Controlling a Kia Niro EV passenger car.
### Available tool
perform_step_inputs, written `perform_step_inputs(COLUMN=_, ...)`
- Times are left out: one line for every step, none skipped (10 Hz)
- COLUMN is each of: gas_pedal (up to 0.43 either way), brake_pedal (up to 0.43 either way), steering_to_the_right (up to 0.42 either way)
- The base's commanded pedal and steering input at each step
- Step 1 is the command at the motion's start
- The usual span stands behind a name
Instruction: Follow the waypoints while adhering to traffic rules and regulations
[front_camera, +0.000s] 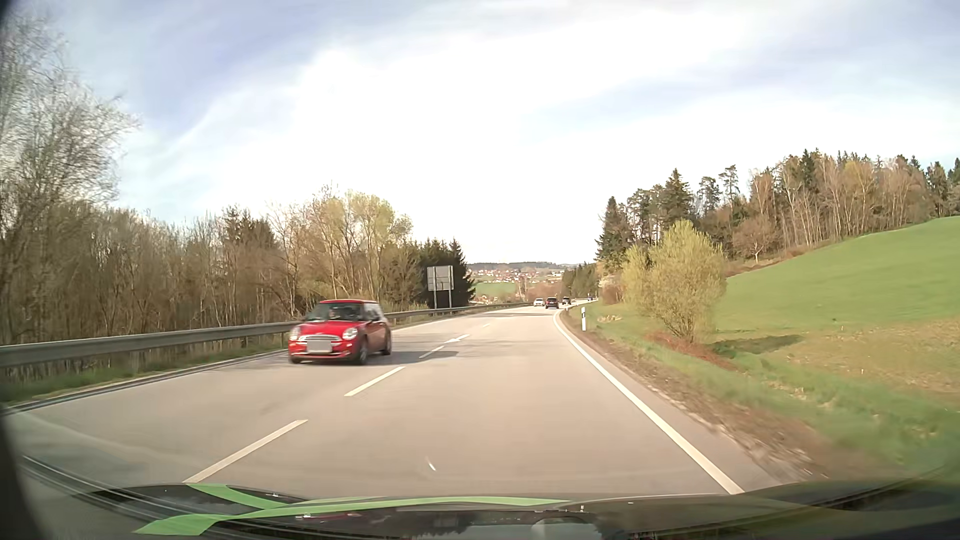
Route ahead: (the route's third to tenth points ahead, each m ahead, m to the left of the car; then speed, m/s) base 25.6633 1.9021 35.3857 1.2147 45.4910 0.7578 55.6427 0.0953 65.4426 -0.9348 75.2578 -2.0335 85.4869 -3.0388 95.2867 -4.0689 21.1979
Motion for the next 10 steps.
perform_step_inputs(gas_pedal=0.087, brake_pedal=0.0, steering_to_the_right=0.005)
perform_step_inputs(gas_pedal=0.087, brake_pedal=0.0, steering_to_the_right=0.004)
perform_step_inputs(gas_pedal=0.098, brake_pedal=0.0, steering_to_the_right=0.004)
perform_step_inputs(gas_pedal=0.11, brake_pedal=0.0, steering_to_the_right=0.005)
perform_step_inputs(gas_pedal=0.118, brake_pedal=0.0, steering_to_the_right=0.004)
perform_step_inputs(gas_pedal=0.118, brake_pedal=0.0, steering_to_the_right=0.005)
perform_step_inputs(gas_pedal=0.13, brake_pedal=0.0, steering_to_the_right=0.005)
perform_step_inputs(gas_pedal=0.138, brake_pedal=0.0, steering_to_the_right=0.004)
perform_step_inputs(gas_pedal=0.15, brake_pedal=0.0, steering_to_the_right=0.004)
perform_step_inputs(gas_pedal=0.157, brake_pedal=0.0, steering_to_the_right=0.005)
